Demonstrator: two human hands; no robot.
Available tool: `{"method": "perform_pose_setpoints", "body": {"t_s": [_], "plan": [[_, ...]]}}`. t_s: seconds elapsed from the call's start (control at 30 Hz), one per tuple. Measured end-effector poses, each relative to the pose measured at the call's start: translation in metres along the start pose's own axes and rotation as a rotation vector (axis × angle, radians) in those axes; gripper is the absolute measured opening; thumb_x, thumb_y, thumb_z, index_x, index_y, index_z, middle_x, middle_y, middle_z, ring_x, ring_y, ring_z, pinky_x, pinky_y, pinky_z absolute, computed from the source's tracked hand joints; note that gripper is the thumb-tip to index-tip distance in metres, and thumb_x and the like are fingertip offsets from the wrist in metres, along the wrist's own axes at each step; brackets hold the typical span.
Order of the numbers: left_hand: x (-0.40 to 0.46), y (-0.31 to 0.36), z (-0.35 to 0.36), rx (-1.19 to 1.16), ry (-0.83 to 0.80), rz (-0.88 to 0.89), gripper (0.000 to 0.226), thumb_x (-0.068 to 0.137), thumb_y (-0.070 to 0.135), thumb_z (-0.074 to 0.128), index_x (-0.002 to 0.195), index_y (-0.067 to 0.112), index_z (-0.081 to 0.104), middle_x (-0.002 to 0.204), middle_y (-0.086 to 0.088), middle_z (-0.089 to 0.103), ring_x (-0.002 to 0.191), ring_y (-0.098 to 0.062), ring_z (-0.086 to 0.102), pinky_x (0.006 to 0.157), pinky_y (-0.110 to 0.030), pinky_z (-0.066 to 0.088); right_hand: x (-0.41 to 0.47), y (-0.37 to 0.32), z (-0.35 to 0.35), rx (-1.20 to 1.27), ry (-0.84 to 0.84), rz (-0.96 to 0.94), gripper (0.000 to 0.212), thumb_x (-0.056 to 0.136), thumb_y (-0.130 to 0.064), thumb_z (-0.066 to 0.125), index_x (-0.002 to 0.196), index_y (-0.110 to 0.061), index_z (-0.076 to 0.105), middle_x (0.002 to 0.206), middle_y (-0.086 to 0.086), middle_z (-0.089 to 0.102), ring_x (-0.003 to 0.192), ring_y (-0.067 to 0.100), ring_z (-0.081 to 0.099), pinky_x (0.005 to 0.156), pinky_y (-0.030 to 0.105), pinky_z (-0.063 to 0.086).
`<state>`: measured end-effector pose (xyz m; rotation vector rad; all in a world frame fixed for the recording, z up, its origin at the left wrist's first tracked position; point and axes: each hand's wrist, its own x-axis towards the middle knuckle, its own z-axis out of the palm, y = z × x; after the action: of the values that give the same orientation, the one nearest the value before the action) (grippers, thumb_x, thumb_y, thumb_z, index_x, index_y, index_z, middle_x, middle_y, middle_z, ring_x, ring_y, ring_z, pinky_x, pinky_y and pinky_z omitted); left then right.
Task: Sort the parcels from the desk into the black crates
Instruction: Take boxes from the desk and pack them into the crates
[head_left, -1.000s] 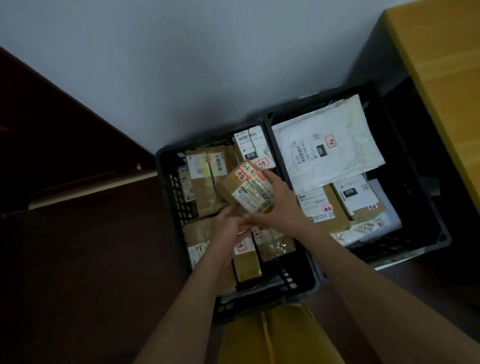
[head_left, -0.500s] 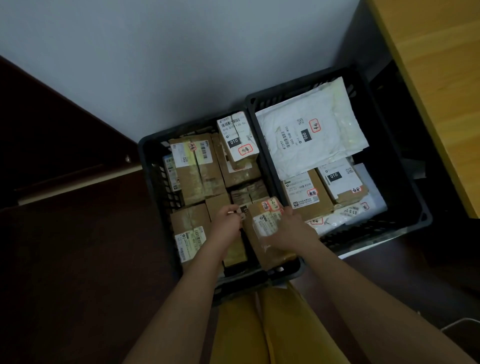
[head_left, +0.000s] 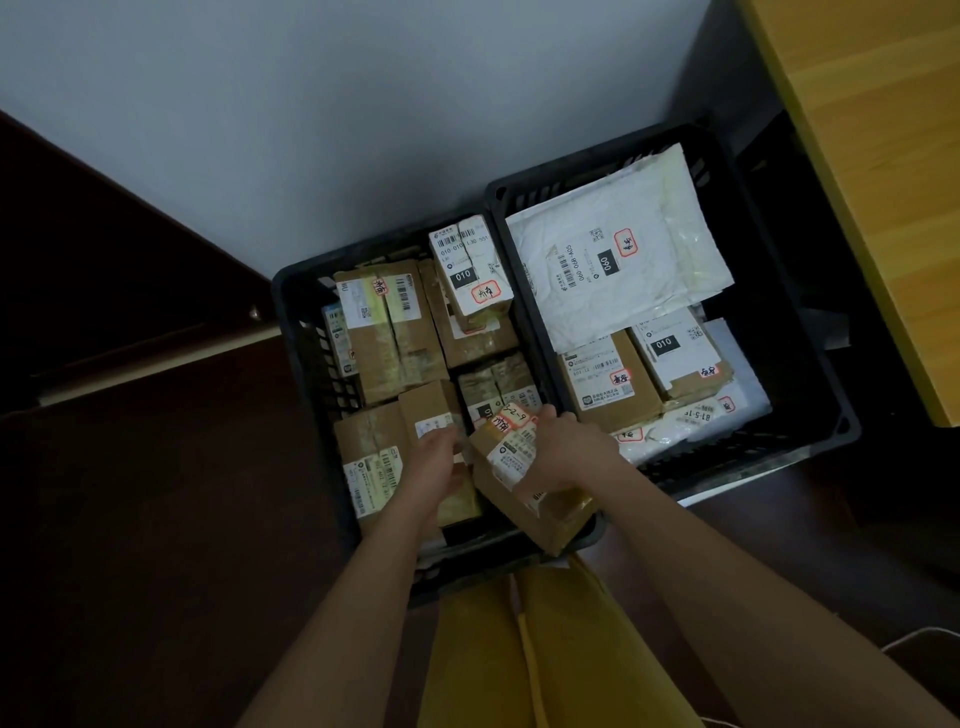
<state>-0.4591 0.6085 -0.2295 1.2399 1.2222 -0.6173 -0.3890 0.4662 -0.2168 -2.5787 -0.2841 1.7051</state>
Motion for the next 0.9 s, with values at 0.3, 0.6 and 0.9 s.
{"method": "perform_pose_setpoints", "body": {"t_s": [0.3, 0.6, 0.9], "plan": [[-0.001, -0.003, -0.015, 0.053, -0.038, -0.069, 0.036, 0.103, 0.041, 0.043, 0.103, 0.014, 0.067, 0.096, -0.005, 0.07, 0.09, -0.022, 0.063, 0.087, -0.039, 0.049, -0.012, -0.03, -0.003, -0.428, 0.009, -0.311, 0.109, 0.064, -0.017, 0.085, 0.15, -0.027, 0.019, 0.145, 0.006, 0.034, 0.138, 0.033, 0.026, 0.113, 0.053, 0.023], [-0.003, -0.014, -0.014, 0.074, -0.163, -0.093, 0.027, 0.097, 0.035, 0.059, 0.107, 0.012, 0.067, 0.094, -0.008, 0.074, 0.086, -0.024, 0.068, 0.079, -0.038, 0.059, -0.012, -0.025, -0.021, -0.539, -0.11, -0.455, 0.11, 0.066, -0.018, 0.084, 0.153, -0.032, 0.019, 0.146, 0.003, 0.036, 0.136, 0.032, 0.029, 0.118, 0.046, 0.017], [0.005, -0.024, -0.022, 0.163, -0.137, -0.021, 0.042, 0.101, 0.05, 0.042, 0.106, 0.019, 0.069, 0.095, -0.002, 0.075, 0.093, -0.019, 0.067, 0.086, -0.033, 0.052, -0.006, -0.01, -0.008, -0.409, 0.008, -0.578, 0.111, 0.062, -0.021, 0.087, 0.15, -0.032, 0.021, 0.139, 0.0, 0.039, 0.127, 0.026, 0.032, 0.117, 0.043, 0.017]]}}
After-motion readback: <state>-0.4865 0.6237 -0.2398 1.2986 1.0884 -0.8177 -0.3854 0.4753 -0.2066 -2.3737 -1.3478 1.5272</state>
